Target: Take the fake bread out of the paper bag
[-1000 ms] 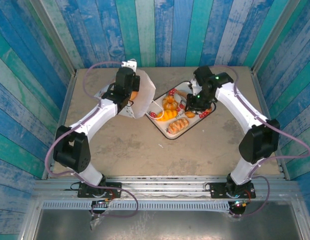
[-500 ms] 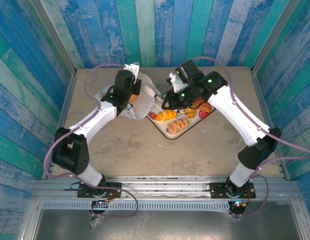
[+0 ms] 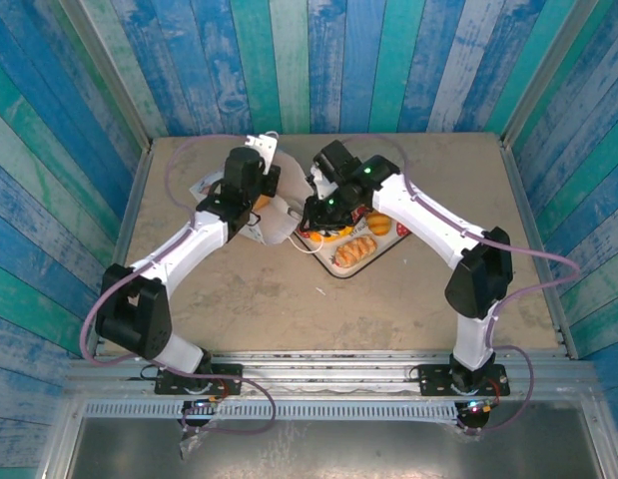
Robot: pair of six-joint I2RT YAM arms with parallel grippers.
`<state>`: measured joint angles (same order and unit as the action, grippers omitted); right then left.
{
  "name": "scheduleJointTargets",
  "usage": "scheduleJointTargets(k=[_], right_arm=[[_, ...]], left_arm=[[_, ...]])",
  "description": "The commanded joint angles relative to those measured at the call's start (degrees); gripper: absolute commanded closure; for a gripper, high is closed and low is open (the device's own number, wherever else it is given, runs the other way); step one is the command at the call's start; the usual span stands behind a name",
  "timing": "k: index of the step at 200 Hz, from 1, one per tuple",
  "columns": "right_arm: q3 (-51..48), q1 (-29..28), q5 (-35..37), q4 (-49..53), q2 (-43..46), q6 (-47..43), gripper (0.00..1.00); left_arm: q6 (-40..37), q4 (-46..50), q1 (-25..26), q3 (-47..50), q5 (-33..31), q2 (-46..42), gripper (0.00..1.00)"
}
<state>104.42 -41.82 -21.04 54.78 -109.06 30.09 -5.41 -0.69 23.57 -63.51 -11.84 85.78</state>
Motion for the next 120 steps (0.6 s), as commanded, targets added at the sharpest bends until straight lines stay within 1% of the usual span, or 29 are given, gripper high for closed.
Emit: scheduleJointTargets(k=[1, 15, 45, 62, 120], right_arm=[[-0.18, -0.62, -1.02, -3.59, -1.55, 1.87, 0.6], [0.04, -0.6, -1.84, -4.17, -2.85, 2.29, 0.6], [1.54, -0.71, -2.94, -4.72, -5.15, 2.63, 0.57], [2.35, -0.75, -3.38, -4.89, -6.2, 2.86, 0.54], [3.24, -0.7, -6.21, -8.22, -9.1, 4.8, 0.5]], left_arm=[[-1.62, -2.65, -0.12, 1.11, 2.02, -5.28, 1.0], [-1.99, -2.8, -0.11, 1.53, 2.72, -5.83, 1.0], [-2.23, -3.23, -0.11, 2.55, 3.8, -6.81, 1.0], [-2.17, -3.55, -0.13, 3.12, 3.95, -7.24, 1.0], [-2.34, -4.08, -0.11, 3.87, 3.71, -8.02, 1.0]])
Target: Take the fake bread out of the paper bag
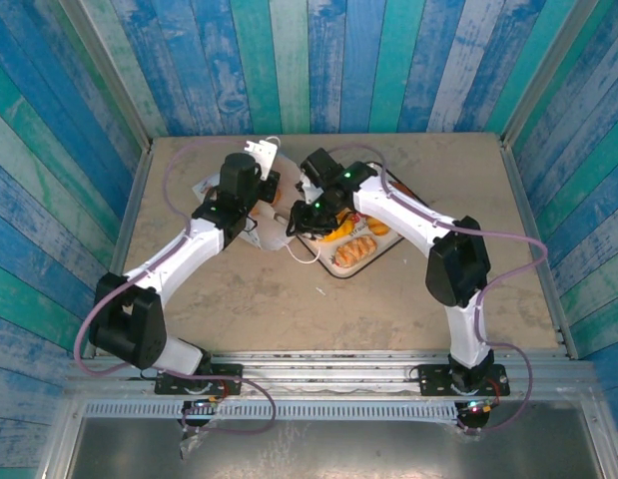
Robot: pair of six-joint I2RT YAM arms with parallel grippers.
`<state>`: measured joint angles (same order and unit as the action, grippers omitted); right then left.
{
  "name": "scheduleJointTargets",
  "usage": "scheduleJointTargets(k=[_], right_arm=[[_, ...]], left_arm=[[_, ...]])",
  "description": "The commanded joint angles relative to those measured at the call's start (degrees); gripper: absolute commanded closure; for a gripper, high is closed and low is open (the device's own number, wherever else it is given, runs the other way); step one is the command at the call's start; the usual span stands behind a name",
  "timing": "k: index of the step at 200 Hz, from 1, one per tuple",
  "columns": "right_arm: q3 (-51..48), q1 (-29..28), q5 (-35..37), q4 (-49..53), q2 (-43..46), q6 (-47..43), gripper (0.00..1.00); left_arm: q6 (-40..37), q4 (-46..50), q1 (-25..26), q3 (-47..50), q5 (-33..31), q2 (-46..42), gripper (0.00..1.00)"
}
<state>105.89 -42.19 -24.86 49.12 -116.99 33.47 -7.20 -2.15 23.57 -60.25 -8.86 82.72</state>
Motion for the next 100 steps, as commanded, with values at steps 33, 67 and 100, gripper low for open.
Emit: scheduleJointTargets(k=[33, 67, 100], right_arm=[[1.46, -0.31, -4.29, -4.86, -2.66, 3.2, 0.5], [1.58, -0.24, -6.83, -7.23, -4.23, 5.32, 0.49], [1.94, -0.07, -9.14, -9.02, -6.08, 7.49, 0.49]], left_arm=[[-0.66, -2.59, -0.11, 1.51, 1.03, -6.11, 1.0], [-0.8, -2.68, -0.11, 2.59, 1.58, -7.33, 1.0], [-1.11, -2.96, -0.11, 3.41, 3.46, -7.76, 1.0]])
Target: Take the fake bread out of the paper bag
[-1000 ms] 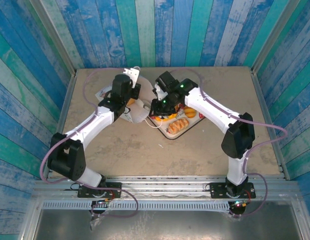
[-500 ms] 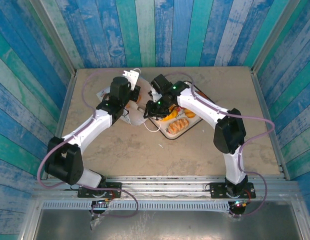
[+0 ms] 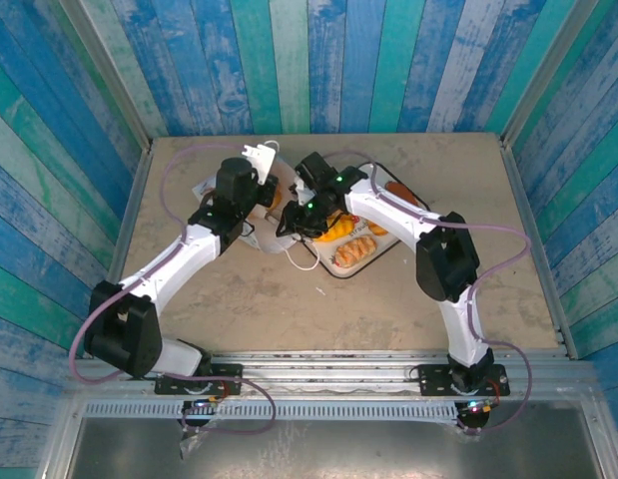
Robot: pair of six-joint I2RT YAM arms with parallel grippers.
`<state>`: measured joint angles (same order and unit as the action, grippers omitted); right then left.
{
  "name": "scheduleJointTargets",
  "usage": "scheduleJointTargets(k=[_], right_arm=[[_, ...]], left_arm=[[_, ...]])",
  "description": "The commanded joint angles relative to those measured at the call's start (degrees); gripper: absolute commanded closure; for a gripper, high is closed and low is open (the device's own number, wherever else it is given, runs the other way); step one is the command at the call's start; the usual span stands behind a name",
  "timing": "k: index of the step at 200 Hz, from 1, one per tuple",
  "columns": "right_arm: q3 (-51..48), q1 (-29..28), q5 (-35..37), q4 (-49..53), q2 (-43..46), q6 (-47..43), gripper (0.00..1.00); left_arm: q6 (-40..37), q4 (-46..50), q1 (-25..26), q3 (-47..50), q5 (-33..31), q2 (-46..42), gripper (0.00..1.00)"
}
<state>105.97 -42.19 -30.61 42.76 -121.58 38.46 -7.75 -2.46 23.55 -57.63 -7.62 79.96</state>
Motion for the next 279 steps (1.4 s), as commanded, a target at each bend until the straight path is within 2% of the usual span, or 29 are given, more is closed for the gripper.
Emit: scheduleJointTargets(k=[1, 59, 117, 161, 180, 215, 263, 279], right_arm=[[1.86, -0.03, -3.44, -2.67, -1.52, 2.59, 0.49], [1.45, 0.05, -6.57, -9.16, -3.57, 8.24, 0.47], [4.97, 0.23, -6.56, -9.45, -5.92, 8.96, 0.51], [6.69, 0.51, -6.27, -8.49, -7.69, 8.46, 0.48], [6.81, 0.54, -6.22, -8.27, -8.06, 7.95, 0.59], [5.58, 0.6, -5.57, -7.92, -7.0, 7.42, 0.73], [1.85, 0.84, -2.26, -7.17, -2.4, 6.39, 0.89], [0.51, 0.83, -1.39, -7.2, -0.42, 5.95, 0.92]], left_arm=[[-0.54, -2.69, -0.09, 0.82, 2.19, -5.0, 1.0], [-1.53, -3.33, -0.08, 2.86, 5.8, -6.69, 1.0], [-1.85, -4.09, -0.08, 3.7, 9.1, -7.71, 1.0], [-2.0, -3.72, -0.08, 3.66, 9.02, -7.64, 1.0], [-2.1, -3.51, -0.11, 3.52, 8.77, -7.72, 1.0], [-2.36, -3.17, -0.06, 3.47, 7.09, -7.67, 1.0], [-3.62, -2.84, -0.08, 3.31, 3.04, -7.19, 1.0], [-3.78, -3.32, -0.08, 3.3, 2.26, -6.95, 1.0]])
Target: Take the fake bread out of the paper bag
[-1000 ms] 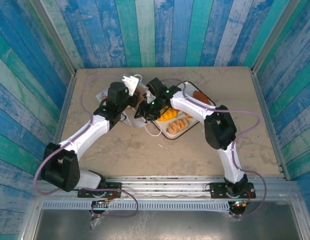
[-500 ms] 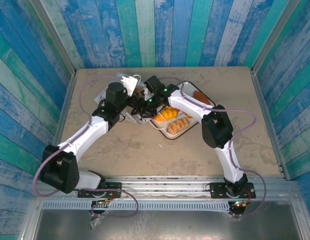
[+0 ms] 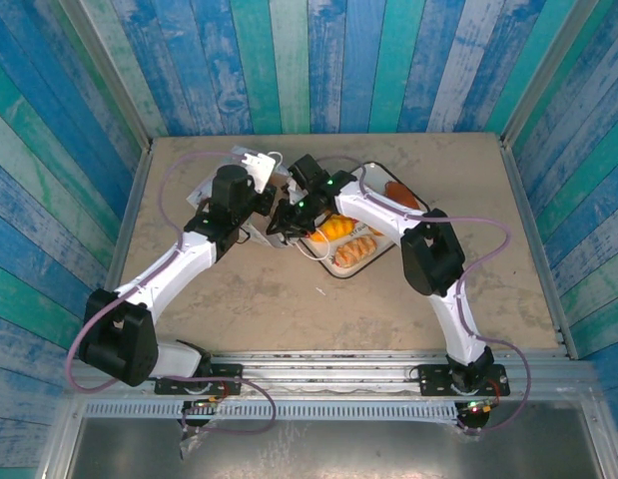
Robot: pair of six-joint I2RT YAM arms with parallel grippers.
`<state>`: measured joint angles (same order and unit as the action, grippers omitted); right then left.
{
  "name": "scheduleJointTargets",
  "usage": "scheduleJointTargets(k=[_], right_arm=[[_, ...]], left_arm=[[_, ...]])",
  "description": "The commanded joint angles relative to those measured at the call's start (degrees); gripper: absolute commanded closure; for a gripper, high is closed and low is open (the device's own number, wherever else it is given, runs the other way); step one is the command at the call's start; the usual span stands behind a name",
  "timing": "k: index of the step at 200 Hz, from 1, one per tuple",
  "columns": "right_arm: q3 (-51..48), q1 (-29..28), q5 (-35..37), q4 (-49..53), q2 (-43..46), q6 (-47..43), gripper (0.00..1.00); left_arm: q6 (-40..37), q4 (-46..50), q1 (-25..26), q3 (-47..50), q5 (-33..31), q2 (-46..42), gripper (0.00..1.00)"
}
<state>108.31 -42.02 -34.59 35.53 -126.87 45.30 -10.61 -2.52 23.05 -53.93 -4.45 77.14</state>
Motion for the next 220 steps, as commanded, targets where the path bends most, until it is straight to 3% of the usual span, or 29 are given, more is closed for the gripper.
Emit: scheduleJointTargets(k=[1, 65, 162, 220], right_arm=[[-1.9, 0.68, 2.59, 0.05, 5.01, -0.95, 0.92], [-6.89, 0.62, 3.87, 1.02, 12.43, -3.53, 0.99], [-12.16, 0.11, 6.53, 1.84, 18.45, -7.79, 0.99], [-10.66, -1.01, 10.62, 6.81, 21.67, -11.13, 0.99]], left_arm=[[-0.91, -3.27, 0.42, -0.39, -0.91, -4.12, 1.0], [-0.69, -6.65, 0.37, 0.32, -3.46, -3.76, 1.0], [-0.55, -7.58, 0.42, -0.56, -4.69, -2.71, 1.0], [1.1, -6.0, 0.37, -2.57, -9.09, -0.38, 1.0]])
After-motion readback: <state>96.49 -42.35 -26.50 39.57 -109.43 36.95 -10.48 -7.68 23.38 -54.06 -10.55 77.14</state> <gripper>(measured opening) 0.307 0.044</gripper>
